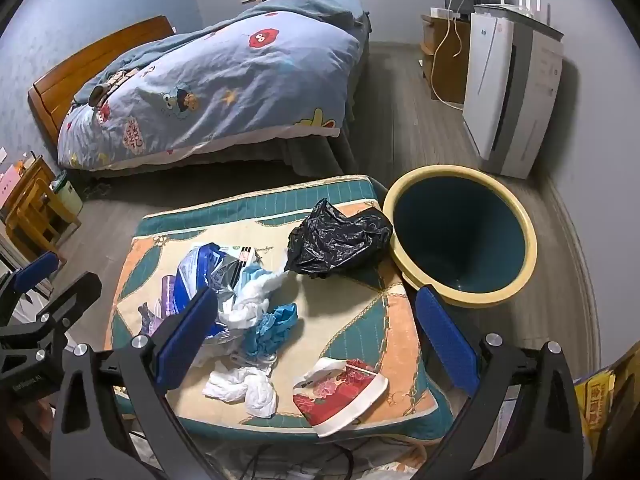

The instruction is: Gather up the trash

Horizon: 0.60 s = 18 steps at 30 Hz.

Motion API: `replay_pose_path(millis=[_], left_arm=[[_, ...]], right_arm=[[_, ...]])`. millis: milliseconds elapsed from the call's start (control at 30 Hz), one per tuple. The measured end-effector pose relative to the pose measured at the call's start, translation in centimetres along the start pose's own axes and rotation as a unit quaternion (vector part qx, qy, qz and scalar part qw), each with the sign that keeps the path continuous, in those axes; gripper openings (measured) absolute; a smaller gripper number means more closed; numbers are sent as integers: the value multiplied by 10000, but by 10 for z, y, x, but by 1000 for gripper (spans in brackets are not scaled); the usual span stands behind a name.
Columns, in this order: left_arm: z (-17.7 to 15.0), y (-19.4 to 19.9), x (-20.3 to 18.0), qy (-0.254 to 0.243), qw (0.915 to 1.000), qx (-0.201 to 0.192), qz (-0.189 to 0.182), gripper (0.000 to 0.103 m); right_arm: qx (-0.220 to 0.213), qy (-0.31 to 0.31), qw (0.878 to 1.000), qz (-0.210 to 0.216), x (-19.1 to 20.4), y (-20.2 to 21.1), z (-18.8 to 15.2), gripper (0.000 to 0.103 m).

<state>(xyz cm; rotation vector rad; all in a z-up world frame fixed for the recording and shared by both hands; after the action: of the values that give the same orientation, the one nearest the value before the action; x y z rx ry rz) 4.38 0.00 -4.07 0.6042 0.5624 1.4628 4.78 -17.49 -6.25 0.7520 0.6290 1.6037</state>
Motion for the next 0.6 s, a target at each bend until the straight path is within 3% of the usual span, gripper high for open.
replay_pose_path(millis=[600], left_arm=[[1,3,-1,-2,10000,-7,2,98]], right_arm=[[-17,29,10000,-88,0,1,0,98]])
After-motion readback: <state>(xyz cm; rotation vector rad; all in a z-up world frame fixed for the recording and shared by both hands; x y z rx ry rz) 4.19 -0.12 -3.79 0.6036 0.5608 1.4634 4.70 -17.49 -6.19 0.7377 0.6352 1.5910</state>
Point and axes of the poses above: each gripper's, at about its wrist camera, not at the fingertips, and y roughly against the way its jaws point, x to its left, z to its top, the point moved 6 cm from there along -y, roughly the way its jaws point, and after that the axes turned 1 degree about -z, right-handed, at the moved point
